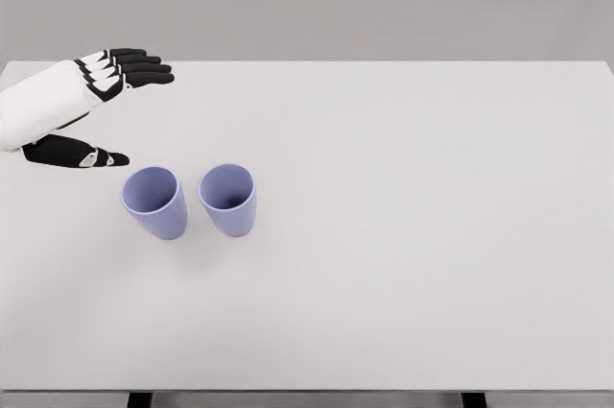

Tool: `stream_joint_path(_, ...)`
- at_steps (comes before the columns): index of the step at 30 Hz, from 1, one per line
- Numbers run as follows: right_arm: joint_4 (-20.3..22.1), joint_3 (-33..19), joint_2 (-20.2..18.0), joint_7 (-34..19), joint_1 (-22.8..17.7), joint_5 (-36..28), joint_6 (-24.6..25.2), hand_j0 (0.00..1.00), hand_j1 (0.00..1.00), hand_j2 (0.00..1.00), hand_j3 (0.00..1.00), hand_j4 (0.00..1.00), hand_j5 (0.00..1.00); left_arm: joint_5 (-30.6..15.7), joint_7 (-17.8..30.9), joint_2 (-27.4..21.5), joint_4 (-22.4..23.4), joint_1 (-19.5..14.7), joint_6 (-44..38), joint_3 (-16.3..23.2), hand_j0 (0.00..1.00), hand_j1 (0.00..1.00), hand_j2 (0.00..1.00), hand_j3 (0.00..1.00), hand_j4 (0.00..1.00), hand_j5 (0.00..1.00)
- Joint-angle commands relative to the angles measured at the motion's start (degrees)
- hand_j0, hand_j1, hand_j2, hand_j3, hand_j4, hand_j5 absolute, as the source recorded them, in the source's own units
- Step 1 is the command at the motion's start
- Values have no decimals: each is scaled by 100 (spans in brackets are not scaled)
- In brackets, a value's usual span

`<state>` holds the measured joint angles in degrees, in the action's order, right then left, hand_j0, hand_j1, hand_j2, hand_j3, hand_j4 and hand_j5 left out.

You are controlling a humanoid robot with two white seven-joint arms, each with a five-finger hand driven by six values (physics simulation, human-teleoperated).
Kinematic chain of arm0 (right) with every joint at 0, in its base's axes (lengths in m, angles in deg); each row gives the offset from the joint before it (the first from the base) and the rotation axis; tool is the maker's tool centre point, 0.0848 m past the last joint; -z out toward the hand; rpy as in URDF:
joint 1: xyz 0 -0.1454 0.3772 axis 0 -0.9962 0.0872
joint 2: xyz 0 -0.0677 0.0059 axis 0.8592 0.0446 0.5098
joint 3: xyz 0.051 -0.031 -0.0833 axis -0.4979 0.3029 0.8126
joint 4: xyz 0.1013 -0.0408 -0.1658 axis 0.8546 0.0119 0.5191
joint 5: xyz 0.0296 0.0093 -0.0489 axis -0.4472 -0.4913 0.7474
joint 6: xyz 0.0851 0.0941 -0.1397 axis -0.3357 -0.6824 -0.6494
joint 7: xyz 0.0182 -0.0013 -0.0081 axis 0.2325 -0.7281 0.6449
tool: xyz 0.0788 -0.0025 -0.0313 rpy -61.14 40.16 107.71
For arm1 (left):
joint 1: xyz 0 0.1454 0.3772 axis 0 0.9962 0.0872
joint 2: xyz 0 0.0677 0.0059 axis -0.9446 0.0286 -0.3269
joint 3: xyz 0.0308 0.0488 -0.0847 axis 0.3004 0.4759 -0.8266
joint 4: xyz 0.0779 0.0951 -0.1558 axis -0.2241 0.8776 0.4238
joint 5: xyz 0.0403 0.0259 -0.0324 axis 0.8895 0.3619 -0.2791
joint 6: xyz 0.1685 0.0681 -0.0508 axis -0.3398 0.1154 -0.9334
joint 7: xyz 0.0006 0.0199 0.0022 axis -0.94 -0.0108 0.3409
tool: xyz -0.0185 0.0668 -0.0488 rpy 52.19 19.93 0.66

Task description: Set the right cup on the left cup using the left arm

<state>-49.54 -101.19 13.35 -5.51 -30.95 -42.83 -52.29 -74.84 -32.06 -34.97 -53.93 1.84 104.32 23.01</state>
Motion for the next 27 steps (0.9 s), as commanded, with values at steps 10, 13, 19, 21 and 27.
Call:
stream_joint_path(10,-25,14,0,-1,-9,3,8,100,100,100,100,100,100,218,-3,-346,-18,-132,-7,-67,100,100,100,100,100,100)
stream_joint_path(13,-25,23,0,-10,-9,-6,8,100,100,100,100,100,100,455,-12,-671,-36,-465,-7,-58,100,100,100,100,100,100)
stream_joint_path(19,-25,23,0,-9,-9,3,8,100,100,100,100,100,100,464,-21,-874,-45,-879,-7,-6,100,100,100,100,100,100)
stream_joint_path(21,-25,23,0,-1,-9,-6,8,100,100,100,100,100,100,464,-21,-865,-45,-870,-7,21,100,100,100,100,100,100)
stream_joint_path(27,-25,23,0,-1,-9,3,8,100,100,100,100,100,100,403,-21,-952,-45,-958,-7,266,100,100,100,100,100,100)
